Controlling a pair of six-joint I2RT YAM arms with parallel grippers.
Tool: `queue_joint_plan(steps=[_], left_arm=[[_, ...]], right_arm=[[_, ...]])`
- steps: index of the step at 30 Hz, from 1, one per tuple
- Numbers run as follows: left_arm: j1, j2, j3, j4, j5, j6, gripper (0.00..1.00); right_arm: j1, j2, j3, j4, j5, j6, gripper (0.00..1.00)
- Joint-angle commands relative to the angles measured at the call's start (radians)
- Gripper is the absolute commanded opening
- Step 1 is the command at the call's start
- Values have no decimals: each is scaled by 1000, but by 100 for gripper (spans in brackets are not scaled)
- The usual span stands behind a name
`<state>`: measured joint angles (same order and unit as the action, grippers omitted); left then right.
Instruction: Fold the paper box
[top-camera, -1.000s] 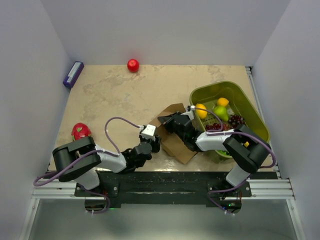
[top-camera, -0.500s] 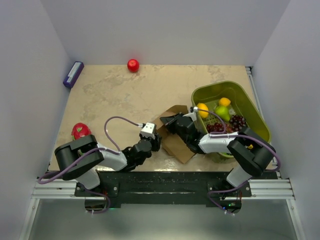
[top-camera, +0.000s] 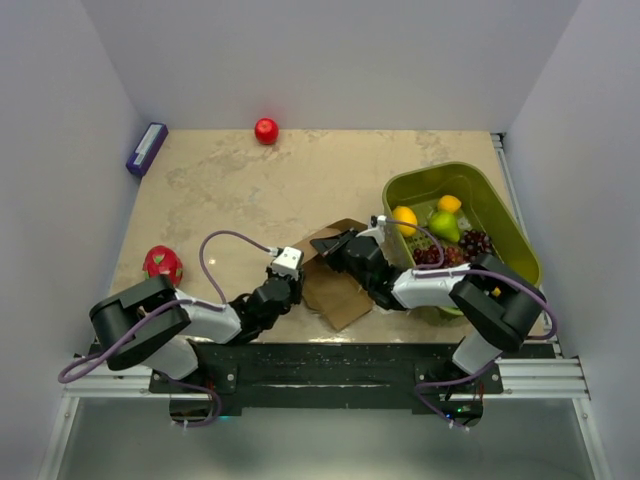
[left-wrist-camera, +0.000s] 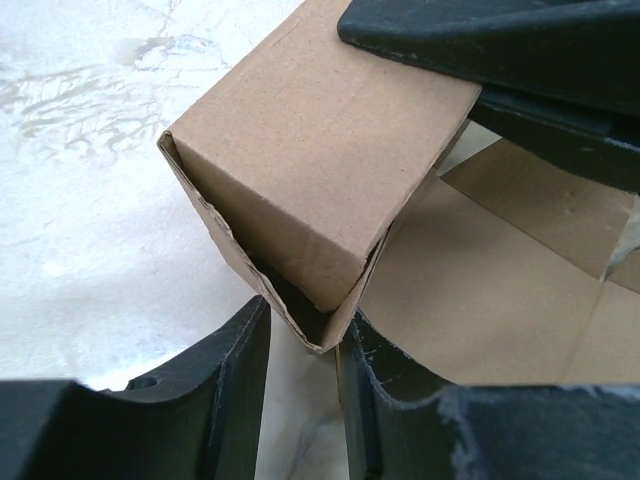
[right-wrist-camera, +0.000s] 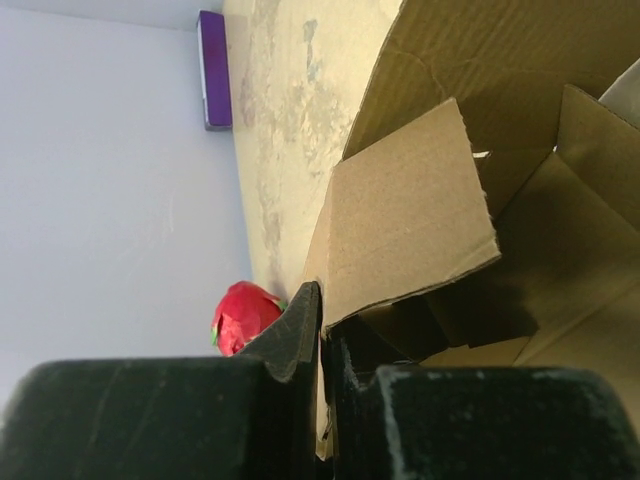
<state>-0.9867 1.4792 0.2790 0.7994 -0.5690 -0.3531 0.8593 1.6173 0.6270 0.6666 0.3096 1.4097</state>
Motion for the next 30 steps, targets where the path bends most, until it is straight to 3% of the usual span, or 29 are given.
queue_joint_plan(steps=[1, 11, 18, 20, 24, 30], left_arm=[[22, -30, 23, -65, -95, 95, 28], [28, -8, 72, -65, -180, -23, 28], [42, -36, 13, -20, -134, -18, 21], [54, -75, -14, -6, -103, -20, 19], [74, -175, -72, -3, -62, 0, 15], [120, -295, -83, -87, 30, 25, 5]], right_arm=[[30, 36, 16, -127, -49, -38, 4], [66, 73, 27, -124, -70, -20, 6], [66, 1, 4, -131, -21, -72, 41], [64, -29, -9, -150, -17, -103, 46], [64, -129, -7, -214, 8, -221, 67], [64, -293, 45, -435, -30, -464, 80]])
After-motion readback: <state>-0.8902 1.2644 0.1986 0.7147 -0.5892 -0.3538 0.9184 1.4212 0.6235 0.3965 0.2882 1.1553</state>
